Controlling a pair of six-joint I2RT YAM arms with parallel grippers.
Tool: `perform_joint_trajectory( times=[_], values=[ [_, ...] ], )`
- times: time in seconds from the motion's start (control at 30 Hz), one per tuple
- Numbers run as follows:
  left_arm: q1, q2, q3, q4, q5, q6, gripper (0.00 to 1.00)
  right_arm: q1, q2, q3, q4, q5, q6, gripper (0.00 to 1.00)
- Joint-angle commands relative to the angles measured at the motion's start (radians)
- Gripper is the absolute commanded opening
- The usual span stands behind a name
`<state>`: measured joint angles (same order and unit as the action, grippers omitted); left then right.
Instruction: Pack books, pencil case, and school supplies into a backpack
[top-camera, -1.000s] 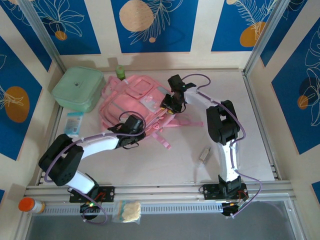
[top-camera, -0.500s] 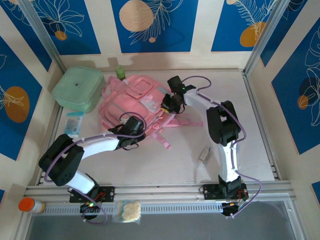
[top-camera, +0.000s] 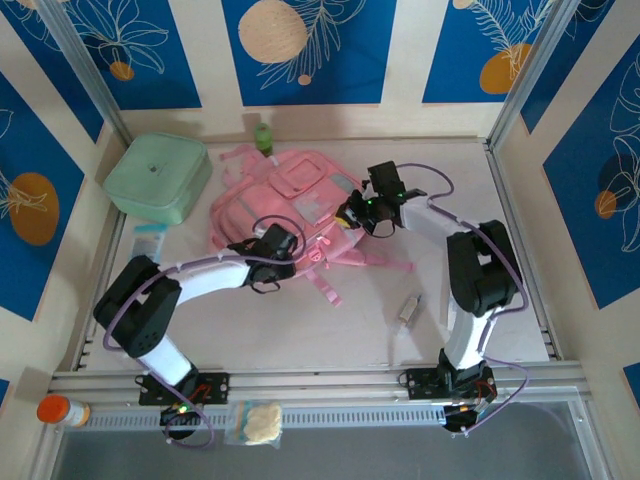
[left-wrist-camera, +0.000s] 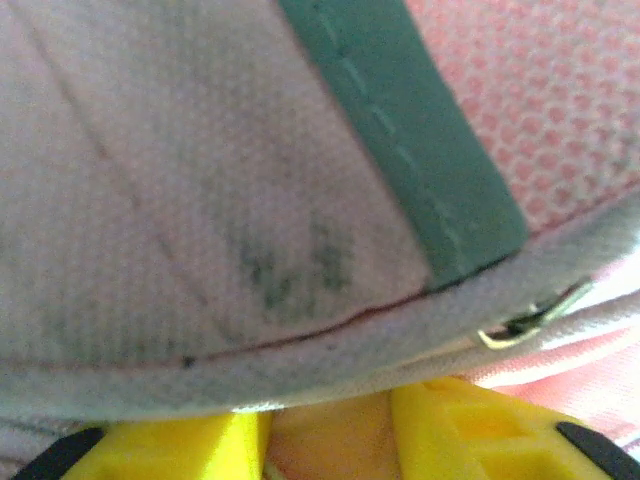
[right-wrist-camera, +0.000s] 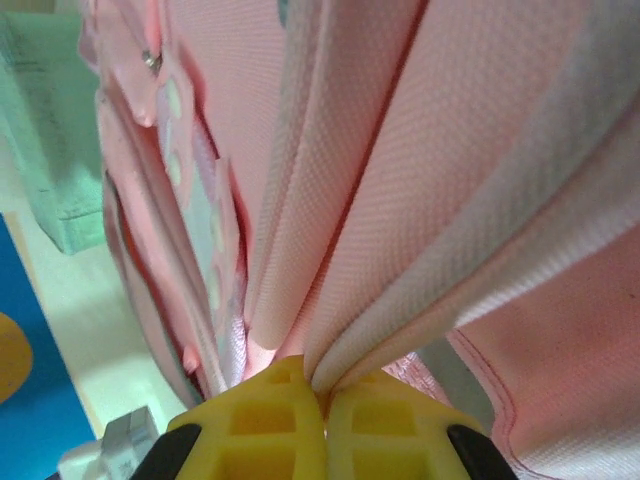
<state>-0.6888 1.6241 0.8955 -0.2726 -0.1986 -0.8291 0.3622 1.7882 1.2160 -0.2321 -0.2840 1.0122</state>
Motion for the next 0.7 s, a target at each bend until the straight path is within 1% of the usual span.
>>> perform_joint_trajectory(
  times=[0.0, 0.07, 0.13, 0.2, 0.27, 0.33, 0.43, 0.5, 0.57, 0.67],
  values=[
    [0.066, 0.018, 0.066, -0.077, -0.119, 0.113, 0.42, 0.003, -0.131, -0.041, 0.069, -0.052, 0.063, 0.00],
    [0.092, 0.000, 0.105, -0.073, -0.080, 0.178, 0.47, 0.020, -0.156, -0.080, 0.088, 0.010, 0.096, 0.00],
    [0.097, -0.023, 0.162, -0.145, -0.050, 0.204, 0.50, 0.031, -0.159, -0.101, 0.103, 0.050, 0.123, 0.00],
    [0.076, -0.079, 0.184, -0.203, -0.034, 0.189, 0.52, 0.036, -0.162, -0.125, 0.144, 0.055, 0.161, 0.00],
    [0.039, -0.144, 0.168, -0.193, 0.008, 0.148, 0.55, 0.050, -0.172, -0.142, 0.167, 0.082, 0.183, 0.00],
    [0.001, -0.176, 0.163, -0.178, 0.037, 0.115, 0.57, 0.064, -0.185, -0.144, 0.169, 0.116, 0.188, 0.00],
    [-0.060, -0.167, 0.203, -0.211, 0.012, 0.069, 0.59, 0.075, -0.187, -0.127, 0.153, 0.131, 0.174, 0.00],
    [-0.102, -0.147, 0.221, -0.169, 0.032, 0.064, 0.60, 0.073, -0.190, -0.118, 0.138, 0.122, 0.176, 0.00],
    [-0.128, -0.105, 0.261, -0.129, 0.085, 0.055, 0.60, 0.079, -0.208, -0.124, 0.127, 0.143, 0.177, 0.00],
    [-0.177, -0.023, 0.332, -0.116, 0.066, 0.073, 0.59, 0.082, -0.220, -0.128, 0.117, 0.165, 0.178, 0.00]
  ],
)
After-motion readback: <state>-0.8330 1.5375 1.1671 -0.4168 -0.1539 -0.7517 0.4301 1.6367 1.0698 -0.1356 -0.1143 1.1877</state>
